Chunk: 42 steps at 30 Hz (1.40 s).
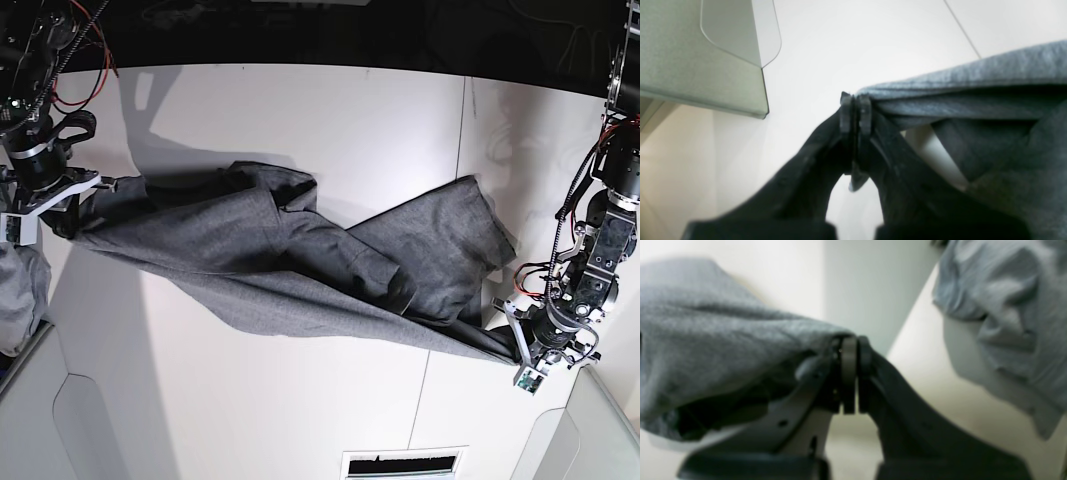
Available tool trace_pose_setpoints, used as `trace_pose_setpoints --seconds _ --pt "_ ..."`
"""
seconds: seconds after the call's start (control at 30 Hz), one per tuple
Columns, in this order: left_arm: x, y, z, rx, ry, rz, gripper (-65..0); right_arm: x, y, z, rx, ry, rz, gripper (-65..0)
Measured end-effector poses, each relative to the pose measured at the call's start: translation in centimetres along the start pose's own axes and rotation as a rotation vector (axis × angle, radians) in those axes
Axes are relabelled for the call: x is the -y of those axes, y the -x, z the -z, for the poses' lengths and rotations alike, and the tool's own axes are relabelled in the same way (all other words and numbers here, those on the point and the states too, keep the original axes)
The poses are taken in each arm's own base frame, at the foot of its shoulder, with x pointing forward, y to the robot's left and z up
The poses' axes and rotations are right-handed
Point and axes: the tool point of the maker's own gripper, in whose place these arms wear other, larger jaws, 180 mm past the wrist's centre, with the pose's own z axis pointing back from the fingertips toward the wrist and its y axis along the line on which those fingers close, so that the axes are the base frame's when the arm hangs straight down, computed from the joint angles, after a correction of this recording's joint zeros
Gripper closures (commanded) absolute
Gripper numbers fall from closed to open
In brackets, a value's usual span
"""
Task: Layout the t-shirt on the table in an organized manner, then fold the t-shirt properly
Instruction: 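Lift the t-shirt with both grippers and stretch it apart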
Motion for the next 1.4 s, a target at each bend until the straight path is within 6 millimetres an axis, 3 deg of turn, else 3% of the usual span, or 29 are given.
trace_pose_setpoints --seconds 0.13,0.23,0.4,0.57,0.63,0.7,0.87,0.97,1.07,1.27,1.4 --pt "-2.5 -2.3 -0.7 0.073 -0.096 -0.005 0.0 0.8 -1.3 -0.1 0.026 -0.028 -0.024 0.0" --pt "-5.5 -4.8 -1.0 0.114 -0.161 0.005 0.0 2.1 -2.6 0.0 0.047 0.006 -0.04 0.0" --pt "-8.8 -11.6 -1.2 0.204 -0.164 -0.063 0.0 1.7 -4.6 0.5 0.097 0.0 -0.027 0.0" --pt "-12.2 -18.4 -2.7 0.264 -0.121 -0.127 0.0 1.7 -5.0 0.6 0.102 0.0 -0.028 0.0" --pt "-12.3 -20.1 -3.3 0.278 -0.071 -0.134 0.0 1.3 -4.7 0.7 0.098 -0.008 -0.009 0.0" --pt "-11.3 -20.9 -3.8 0.269 -0.012 -0.126 0.0 0.3 -3.8 0.8 0.073 -0.037 0.043 0.0" --pt "-7.5 -22.0 -5.3 0.278 0.093 -0.087 0.0 -4.9 -0.7 1.8 0.018 -0.236 0.186 0.0" --pt "-6.7 -21.2 -5.1 0.268 0.109 -0.087 0.0 -9.0 2.1 2.8 -0.052 -0.343 0.254 -21.1" --pt "-5.7 -19.4 -4.5 0.229 0.124 -0.088 0.0 -13.7 4.1 3.9 -0.105 -0.459 0.279 -31.1" --pt "-4.7 -17.6 -4.1 0.194 0.138 -0.09 0.0 -22.3 5.8 5.3 -0.173 -0.633 0.254 -31.4" --pt "-5.1 -16.1 -4.0 0.162 0.128 -0.082 0.0 -28.7 4.5 4.4 -0.153 -0.741 0.191 -31.4"
